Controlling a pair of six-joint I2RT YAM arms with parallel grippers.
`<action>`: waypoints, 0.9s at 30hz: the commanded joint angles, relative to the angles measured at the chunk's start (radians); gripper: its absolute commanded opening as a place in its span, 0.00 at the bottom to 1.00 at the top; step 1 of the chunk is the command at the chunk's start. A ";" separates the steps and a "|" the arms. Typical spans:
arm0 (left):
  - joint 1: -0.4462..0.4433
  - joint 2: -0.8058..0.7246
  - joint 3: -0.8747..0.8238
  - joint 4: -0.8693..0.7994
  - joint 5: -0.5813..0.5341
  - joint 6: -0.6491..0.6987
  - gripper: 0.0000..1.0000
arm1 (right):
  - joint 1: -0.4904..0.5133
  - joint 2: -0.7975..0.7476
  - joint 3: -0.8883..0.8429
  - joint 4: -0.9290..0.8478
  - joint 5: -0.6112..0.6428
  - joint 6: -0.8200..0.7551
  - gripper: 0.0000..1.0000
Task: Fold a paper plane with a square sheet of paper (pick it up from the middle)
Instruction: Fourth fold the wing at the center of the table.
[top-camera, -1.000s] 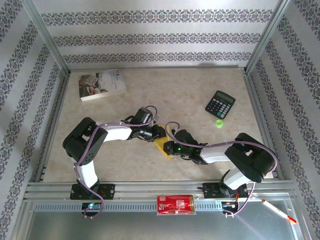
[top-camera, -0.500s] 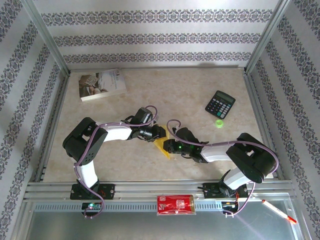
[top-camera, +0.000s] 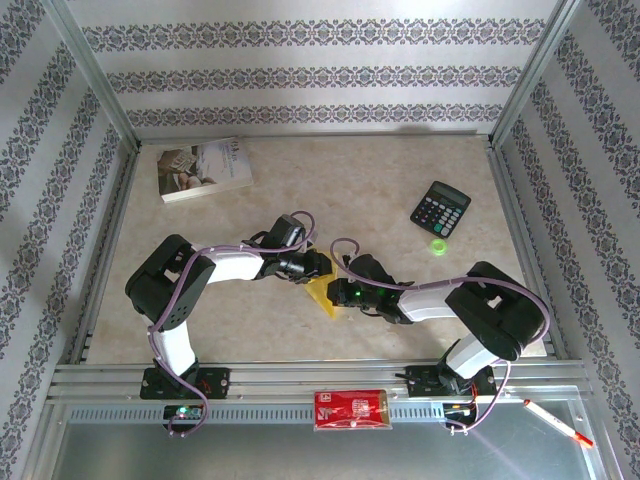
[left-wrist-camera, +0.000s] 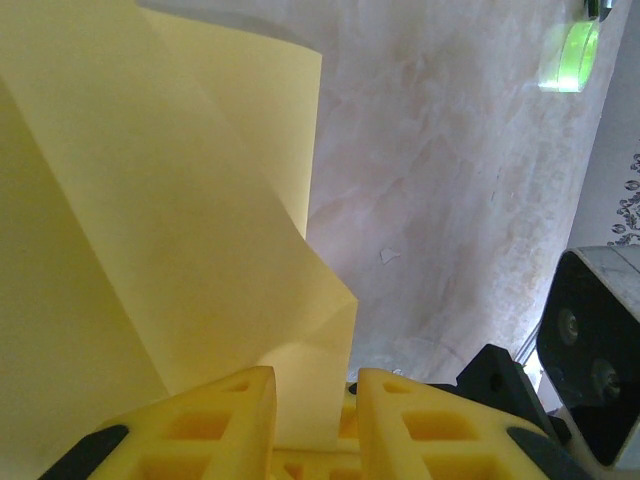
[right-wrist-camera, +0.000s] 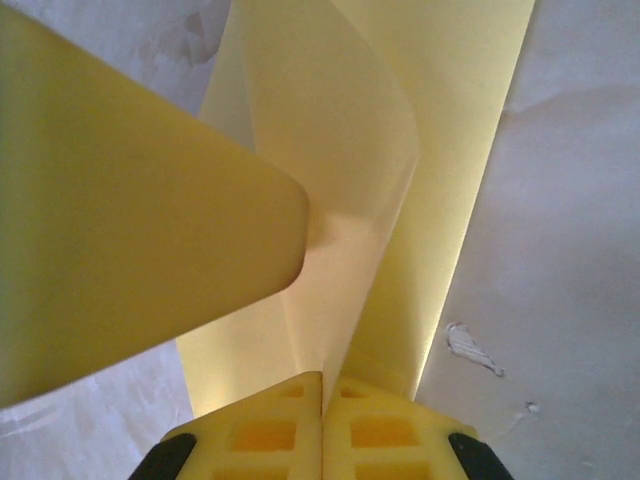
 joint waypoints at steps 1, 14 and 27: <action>-0.014 0.009 0.003 -0.010 0.011 0.023 0.27 | 0.011 0.042 0.011 0.007 0.002 0.017 0.05; 0.006 -0.113 -0.035 -0.052 -0.012 0.047 0.35 | 0.004 0.043 0.006 0.004 -0.002 0.017 0.05; 0.006 -0.028 0.048 -0.059 0.029 0.049 0.26 | 0.004 0.049 0.003 0.011 -0.003 0.014 0.05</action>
